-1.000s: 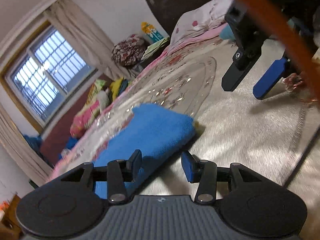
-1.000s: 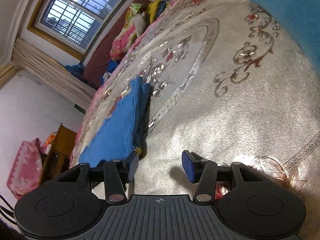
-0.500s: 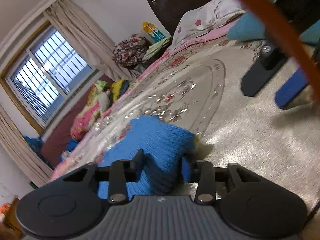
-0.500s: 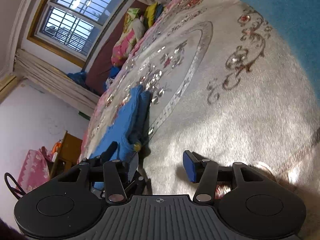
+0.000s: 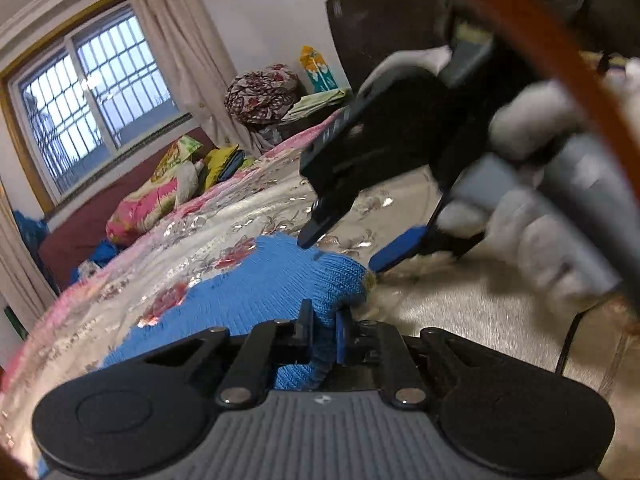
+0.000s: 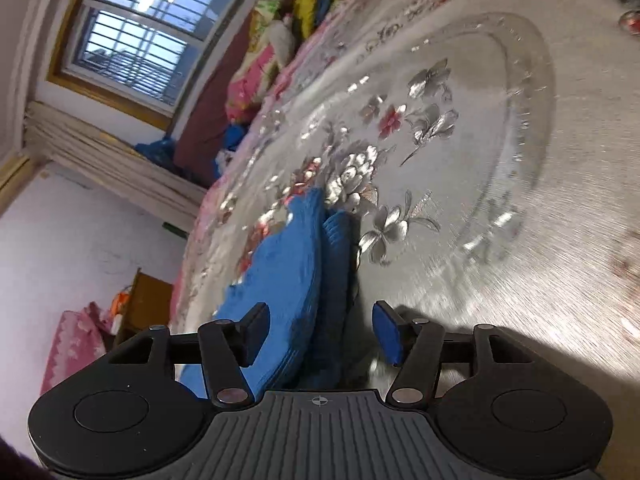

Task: Fold small clothes
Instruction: 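Grasp the side edge of the folded blue sweater with both grippers, then lift the held edge and fold it over the sweater with both grippers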

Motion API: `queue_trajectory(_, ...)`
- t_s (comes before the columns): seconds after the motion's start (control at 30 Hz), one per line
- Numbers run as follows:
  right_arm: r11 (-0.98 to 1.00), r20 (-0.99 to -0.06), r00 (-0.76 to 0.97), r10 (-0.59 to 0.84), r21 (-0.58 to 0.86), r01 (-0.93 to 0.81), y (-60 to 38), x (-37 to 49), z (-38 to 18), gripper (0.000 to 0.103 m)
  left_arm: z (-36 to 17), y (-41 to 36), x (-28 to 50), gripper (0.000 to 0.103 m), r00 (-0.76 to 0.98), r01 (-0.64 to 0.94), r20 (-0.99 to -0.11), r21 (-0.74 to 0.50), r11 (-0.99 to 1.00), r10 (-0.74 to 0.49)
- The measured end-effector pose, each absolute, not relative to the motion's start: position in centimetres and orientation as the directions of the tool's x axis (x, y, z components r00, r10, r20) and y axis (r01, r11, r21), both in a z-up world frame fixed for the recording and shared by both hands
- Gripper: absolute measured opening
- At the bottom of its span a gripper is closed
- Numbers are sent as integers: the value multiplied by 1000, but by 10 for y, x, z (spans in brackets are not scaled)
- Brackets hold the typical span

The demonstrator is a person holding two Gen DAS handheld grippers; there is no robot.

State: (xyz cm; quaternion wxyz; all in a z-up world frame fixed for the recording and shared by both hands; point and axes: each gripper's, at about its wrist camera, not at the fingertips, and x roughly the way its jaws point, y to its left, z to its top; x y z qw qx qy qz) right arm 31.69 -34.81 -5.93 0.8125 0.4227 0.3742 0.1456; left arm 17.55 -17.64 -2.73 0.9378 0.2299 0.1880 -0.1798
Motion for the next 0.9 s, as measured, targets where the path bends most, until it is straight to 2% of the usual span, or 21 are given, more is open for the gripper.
queue_trajectory(0.17,578,-480,671,565,810,93,-342,332,-66,60,-22,-163,178,18,850,429,-444,268,862,-285)
queue_trajectory(0.63,561,-475,670,571,821,105,-320,360,-71,58,-5,-153,177,17,844,434,-428,194,879,-323)
queue_trajectory(0.67,559,-475,669,571,822,106,-320,359,-71,53,-4,-152,178,17,842,436,-429,187,881,-326)
queue_trajectory(0.73,547,-486,649,585,828,126,-319,358,-74,25,-3,-151,177,16,836,440,-433,162,883,-338)
queue_trajectory(0.8,543,-498,644,581,826,150,-323,354,-77,17,-1,-149,177,16,831,443,-433,139,886,-348)
queue_trajectory(0.9,525,-474,669,572,838,145,-329,344,-71,14,3,-141,174,16,826,445,-424,85,891,-372)
